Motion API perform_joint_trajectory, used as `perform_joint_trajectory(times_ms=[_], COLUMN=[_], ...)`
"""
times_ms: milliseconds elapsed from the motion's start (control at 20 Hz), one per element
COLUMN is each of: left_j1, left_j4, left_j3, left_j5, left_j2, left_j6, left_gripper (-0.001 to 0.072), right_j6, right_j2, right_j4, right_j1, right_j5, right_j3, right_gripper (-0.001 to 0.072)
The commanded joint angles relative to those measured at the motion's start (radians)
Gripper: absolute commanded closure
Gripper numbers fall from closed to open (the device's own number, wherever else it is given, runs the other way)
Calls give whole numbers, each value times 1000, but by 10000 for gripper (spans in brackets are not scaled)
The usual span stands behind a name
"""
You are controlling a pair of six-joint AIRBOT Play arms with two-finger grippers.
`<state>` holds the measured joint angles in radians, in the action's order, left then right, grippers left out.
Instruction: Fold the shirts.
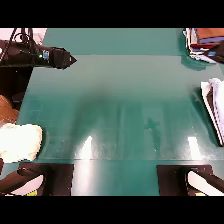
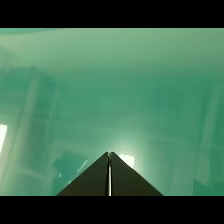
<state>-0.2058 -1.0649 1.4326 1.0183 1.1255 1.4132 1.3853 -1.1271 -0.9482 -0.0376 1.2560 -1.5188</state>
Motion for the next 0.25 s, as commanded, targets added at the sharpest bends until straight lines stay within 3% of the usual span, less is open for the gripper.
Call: perform_joint_trajectory(times_ms=[0, 200], left_j1=[0, 0], left_j4=[0, 0], left_j3=[0, 0], left_j5=[-27, -47], left_j2=[0, 0], left_j6=[1, 1], left_gripper=[683, 683], right_j6=[-6, -6], right_j2=[0, 0], right_j4=[3, 4], right_j1=[117, 117], right_j5=[-21, -2], right_j3=[-7, -7], right_gripper=[691, 690])
